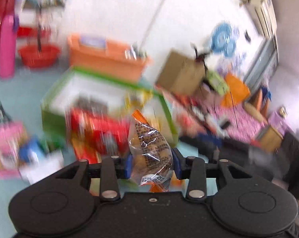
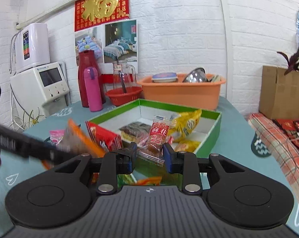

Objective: Organize snacks
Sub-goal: 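Drop the orange pack from the left gripper into the green box while the right gripper drops the candy stick, then grasp the red chip bag on the pile with the left gripper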

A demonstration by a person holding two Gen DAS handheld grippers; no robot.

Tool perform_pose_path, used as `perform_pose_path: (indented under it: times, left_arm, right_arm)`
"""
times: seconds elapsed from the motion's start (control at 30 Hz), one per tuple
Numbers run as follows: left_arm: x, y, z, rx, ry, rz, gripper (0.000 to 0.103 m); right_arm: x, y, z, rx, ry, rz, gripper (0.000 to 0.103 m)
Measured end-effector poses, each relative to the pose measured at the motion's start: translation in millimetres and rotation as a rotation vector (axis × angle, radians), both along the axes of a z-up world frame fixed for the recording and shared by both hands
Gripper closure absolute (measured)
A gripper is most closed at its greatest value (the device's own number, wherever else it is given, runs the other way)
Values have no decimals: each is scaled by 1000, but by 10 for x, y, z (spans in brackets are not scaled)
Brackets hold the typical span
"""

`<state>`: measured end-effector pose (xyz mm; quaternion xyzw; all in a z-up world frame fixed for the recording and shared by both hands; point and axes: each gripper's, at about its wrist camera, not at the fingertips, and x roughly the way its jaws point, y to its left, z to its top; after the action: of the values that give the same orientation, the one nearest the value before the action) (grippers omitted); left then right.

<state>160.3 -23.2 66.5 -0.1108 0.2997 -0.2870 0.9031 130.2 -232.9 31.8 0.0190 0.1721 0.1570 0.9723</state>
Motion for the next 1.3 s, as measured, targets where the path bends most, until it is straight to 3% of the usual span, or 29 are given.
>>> perform_pose_path:
  times: [0.17,0.3,0.5,0.53,0.57,0.6,0.63,0.93,1.13,1.3]
  left_arm:
    - [405,-6,199,-45,-34,94,0]
    - [775,8,130,-68,-1,153,0]
    - [1141,30,-60,-20,33,194,0]
    - [1166,25,-103,-7,31,197,0]
    - [1176,33,-127,0,33,200,0]
    - [1173,53,-151,0,40,213,0]
    - [1139,82,-158,-9,37,218,0]
    - [619,211,70,-35,28,210,0]
    - [83,244,63,0,33,161,0]
    - [-75,185,-117,92,27,128,0]
  right_arm:
    - [279,55,67,3,-15,17,52]
    - [527,136,60,-6,-18,25,52]
    - [883,285,-47,-6,-7,51,50]
    - [954,306,-87,-5,0,58,41]
    - [1015,321,-129,-6,16,67,15]
    - [1080,333,-175,-16,50,67,1]
    - [1115,333,-213,-30,82,53,0]
    - [579,93,-22,12,23,9,0]
    - [45,84,112,52,18,38,0]
    - [-310,67,30,117,47,83,0]
